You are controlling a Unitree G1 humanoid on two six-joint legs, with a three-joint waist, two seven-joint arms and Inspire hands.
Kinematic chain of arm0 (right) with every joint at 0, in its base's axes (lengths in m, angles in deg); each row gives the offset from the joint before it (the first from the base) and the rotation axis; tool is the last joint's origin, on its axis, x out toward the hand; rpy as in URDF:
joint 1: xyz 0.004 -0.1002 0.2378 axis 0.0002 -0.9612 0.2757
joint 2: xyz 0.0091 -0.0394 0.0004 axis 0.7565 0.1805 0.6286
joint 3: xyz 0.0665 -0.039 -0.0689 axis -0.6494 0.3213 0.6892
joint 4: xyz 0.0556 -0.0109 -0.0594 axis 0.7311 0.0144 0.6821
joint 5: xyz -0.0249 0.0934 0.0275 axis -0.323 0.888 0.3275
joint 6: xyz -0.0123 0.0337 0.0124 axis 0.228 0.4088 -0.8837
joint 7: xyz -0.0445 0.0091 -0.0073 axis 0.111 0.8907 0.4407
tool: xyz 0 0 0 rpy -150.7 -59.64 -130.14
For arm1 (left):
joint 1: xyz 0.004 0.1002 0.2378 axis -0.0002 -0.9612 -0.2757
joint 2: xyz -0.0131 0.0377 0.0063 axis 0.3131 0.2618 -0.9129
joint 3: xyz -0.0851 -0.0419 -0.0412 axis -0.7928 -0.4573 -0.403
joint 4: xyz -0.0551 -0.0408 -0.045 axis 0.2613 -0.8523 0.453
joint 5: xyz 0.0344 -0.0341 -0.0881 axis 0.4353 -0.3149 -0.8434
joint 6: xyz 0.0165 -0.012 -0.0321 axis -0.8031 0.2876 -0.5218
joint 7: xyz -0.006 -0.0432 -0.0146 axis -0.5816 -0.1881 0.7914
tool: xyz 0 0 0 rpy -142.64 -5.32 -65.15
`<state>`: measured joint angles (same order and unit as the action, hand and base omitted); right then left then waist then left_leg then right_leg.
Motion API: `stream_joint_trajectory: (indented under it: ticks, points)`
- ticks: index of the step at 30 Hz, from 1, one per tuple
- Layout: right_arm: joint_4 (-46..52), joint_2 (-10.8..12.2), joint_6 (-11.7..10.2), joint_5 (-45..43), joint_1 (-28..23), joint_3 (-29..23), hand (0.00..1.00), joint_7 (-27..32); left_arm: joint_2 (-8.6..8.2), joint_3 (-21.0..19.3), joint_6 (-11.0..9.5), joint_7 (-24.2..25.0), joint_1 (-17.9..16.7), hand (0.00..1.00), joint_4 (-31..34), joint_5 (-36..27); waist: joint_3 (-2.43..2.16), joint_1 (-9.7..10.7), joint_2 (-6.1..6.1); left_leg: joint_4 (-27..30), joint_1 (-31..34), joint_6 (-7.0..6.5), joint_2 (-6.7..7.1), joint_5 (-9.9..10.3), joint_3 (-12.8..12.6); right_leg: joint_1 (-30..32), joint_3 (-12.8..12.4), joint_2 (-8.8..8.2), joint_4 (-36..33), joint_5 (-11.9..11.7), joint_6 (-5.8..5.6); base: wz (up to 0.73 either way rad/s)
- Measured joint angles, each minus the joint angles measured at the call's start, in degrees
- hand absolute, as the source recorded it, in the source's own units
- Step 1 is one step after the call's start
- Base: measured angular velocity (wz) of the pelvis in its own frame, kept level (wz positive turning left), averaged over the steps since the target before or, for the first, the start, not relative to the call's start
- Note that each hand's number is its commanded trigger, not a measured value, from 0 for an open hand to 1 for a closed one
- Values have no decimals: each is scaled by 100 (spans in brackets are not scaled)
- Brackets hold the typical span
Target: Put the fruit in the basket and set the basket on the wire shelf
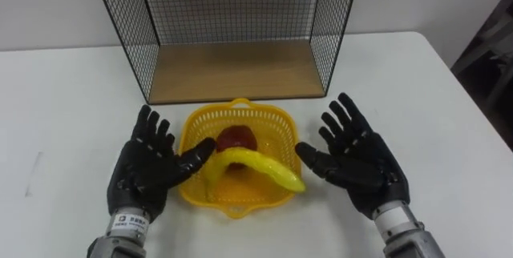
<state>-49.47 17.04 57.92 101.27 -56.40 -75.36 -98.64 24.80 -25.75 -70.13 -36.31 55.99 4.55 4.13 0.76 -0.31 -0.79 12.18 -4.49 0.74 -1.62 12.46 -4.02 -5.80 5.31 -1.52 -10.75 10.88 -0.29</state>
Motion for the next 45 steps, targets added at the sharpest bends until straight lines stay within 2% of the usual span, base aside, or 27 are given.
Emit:
stream_joint_trajectory:
  ticks: [5,9,17,22,31,35,40,45]
  points:
    - [-21,8,1,0,1,106,0,-130,1,14,171,168,-1,0,-1,-8,-4,1,-2,-4,4,0,-5,0,-1,19,4,5,-4,0,0,0]
    - [-42,7,1,-3,21,192,0,-150,2,31,198,260,-2,0,0,-8,-12,0,-2,2,31,0,-6,0,-16,75,2,3,-13,0,1,0]
    - [-44,7,3,-1,91,338,0,-306,15,303,200,389,-11,0,-138,-2,-3,6,37,54,85,0,-10,0,-22,91,-3,2,-19,-13,8,0]
    - [-54,-5,3,120,110,427,0,-400,23,410,197,449,-11,0,-222,-15,-16,4,68,53,70,0,-10,0,-5,83,4,3,-28,-14,9,0]
    - [-478,-35,-8,252,347,664,0,-441,27,452,160,457,-13,0,-221,-115,10,-11,31,43,75,-4,-15,-2,-53,90,-58,11,-83,-14,8,-2]
    - [-481,-39,-22,450,388,742,0,-434,29,501,113,458,-13,0,-221,-111,32,-13,64,37,83,-4,-17,-2,-53,103,-57,11,-92,-14,8,0]
    - [-480,-30,-33,524,430,791,0,-378,24,527,64,457,-13,0,-220,-109,31,-18,64,-1,88,-4,-17,-4,-58,123,-62,14,-90,-14,8,0]
    - [-507,14,-130,432,579,810,0,-377,-11,532,15,456,12,0,-217,-105,19,-31,11,7,114,-12,-17,-17,-66,192,-66,11,-102,-14,9,0]
